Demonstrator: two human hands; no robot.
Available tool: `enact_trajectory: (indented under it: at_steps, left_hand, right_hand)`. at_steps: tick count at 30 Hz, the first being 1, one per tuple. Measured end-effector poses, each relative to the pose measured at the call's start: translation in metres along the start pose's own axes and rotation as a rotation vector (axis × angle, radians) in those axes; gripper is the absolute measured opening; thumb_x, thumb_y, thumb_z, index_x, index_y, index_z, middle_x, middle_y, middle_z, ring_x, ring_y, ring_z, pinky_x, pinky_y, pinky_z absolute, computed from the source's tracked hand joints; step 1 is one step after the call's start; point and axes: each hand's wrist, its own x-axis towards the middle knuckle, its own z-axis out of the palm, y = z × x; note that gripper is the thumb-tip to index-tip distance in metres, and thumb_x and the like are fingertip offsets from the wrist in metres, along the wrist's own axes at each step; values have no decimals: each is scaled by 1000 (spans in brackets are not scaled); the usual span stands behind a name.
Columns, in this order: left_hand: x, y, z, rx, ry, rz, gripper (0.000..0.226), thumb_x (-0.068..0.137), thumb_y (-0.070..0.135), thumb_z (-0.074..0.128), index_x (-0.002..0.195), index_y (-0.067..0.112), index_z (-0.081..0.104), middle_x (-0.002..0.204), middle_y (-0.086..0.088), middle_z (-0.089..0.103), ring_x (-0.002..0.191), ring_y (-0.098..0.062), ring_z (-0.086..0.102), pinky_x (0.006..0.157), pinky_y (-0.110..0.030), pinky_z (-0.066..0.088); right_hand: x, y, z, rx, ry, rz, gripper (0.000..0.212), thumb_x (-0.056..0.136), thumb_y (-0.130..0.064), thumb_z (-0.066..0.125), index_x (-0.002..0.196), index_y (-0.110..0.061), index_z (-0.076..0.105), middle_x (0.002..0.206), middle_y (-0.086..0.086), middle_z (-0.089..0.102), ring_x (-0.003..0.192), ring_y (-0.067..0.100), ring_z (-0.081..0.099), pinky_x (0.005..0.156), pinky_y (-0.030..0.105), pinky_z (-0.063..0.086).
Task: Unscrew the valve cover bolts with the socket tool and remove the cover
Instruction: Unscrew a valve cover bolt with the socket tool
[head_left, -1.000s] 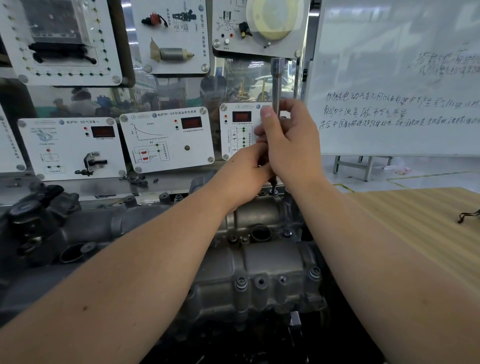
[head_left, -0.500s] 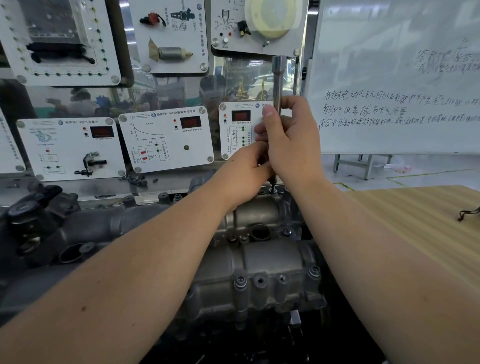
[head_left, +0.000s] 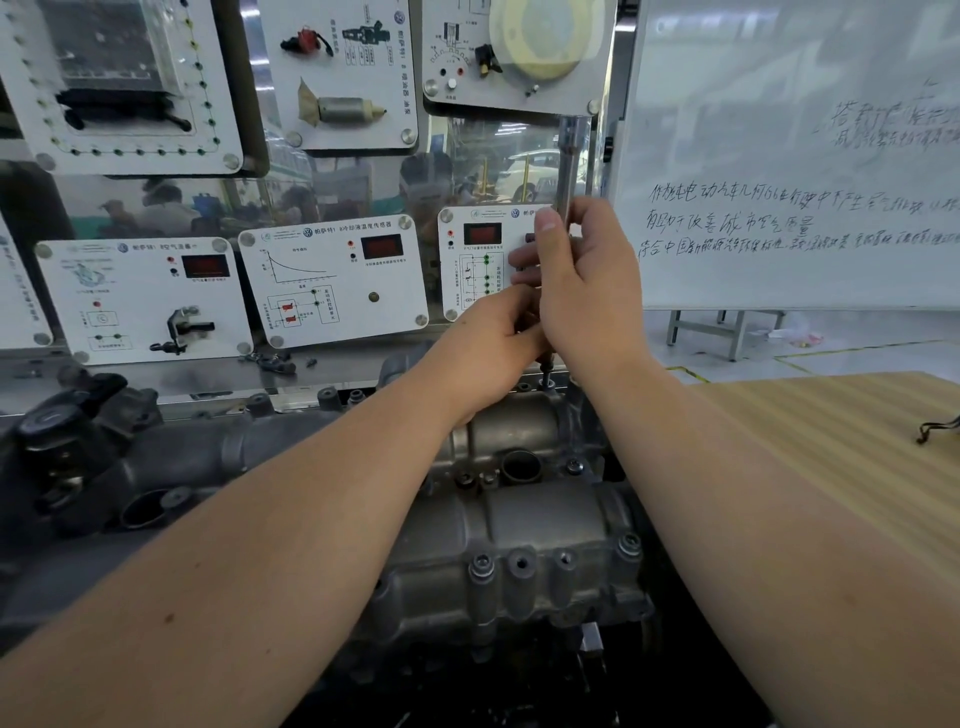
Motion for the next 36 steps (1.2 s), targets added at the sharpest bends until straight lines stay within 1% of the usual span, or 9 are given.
enact_trajectory:
  at_steps: [6,10,12,17,20,25,28,33,36]
  left_hand:
    - [-2,3,1,5,-15,-7,17,102,17,54,100,23,70,97,-8,76,99,-31,69,94,-55,53]
    - [-1,1,1,-7,-3,-16,16,100,13,57,108,21,69,98,-9,76,96,-29,72,93,-55,55]
    - [-1,0,1,-12,-3,-24,21,99,11,58,116,19,67,102,-10,76,97,-29,72,94,-55,55]
    - [0,0,2,-29,11,-29,20,101,12,55,111,24,68,102,-4,76,98,-24,72,96,-52,55]
    - [-1,2,2,-22,5,-29,23,104,17,52,104,33,68,101,1,77,100,-20,71,95,-47,55]
    - [0,0,1,-28,-7,-27,22,102,10,54,119,15,66,106,-12,74,101,-33,71,95,-58,53]
    - [1,0,2,-25,-15,-26,22,100,10,55,118,15,66,105,-14,74,100,-35,70,94,-59,54]
    - [0,0,2,-26,-4,-29,20,102,17,53,101,29,69,95,1,78,98,-23,73,87,-48,57]
    - [1,-1,1,-19,-4,-25,18,102,14,54,108,21,69,100,-7,76,99,-30,72,95,-56,54]
  right_hand:
    - [0,-1,0,-61,11,-10,26,106,-37,41,86,-34,57,77,-11,72,61,4,66,60,16,49]
    - [1,3,-1,-117,-2,-51,35,104,-36,47,85,-11,62,78,-2,71,68,12,66,66,30,54]
    - [1,4,-1,-142,-12,-90,34,103,-34,50,92,-5,62,78,-1,71,71,10,66,69,31,54]
    - [2,6,1,-124,29,-30,31,106,-34,45,131,-17,52,91,-14,74,67,-2,67,65,14,49]
    - [3,6,1,-104,43,-13,26,106,-35,41,120,-19,55,90,-14,73,62,1,66,63,18,50]
    - [2,5,1,-99,17,-45,27,100,-42,48,106,-19,60,83,-10,72,71,6,68,70,29,55]
    - [3,7,2,-86,19,-13,23,101,-41,49,117,-25,53,85,-15,74,73,1,69,69,22,52]
    - [1,0,2,-80,38,-12,21,102,-41,39,89,-39,54,83,-18,73,62,1,66,61,16,49]
    - [1,-1,2,-70,8,-20,21,101,-42,42,90,-36,58,82,-14,72,67,0,67,63,15,49]
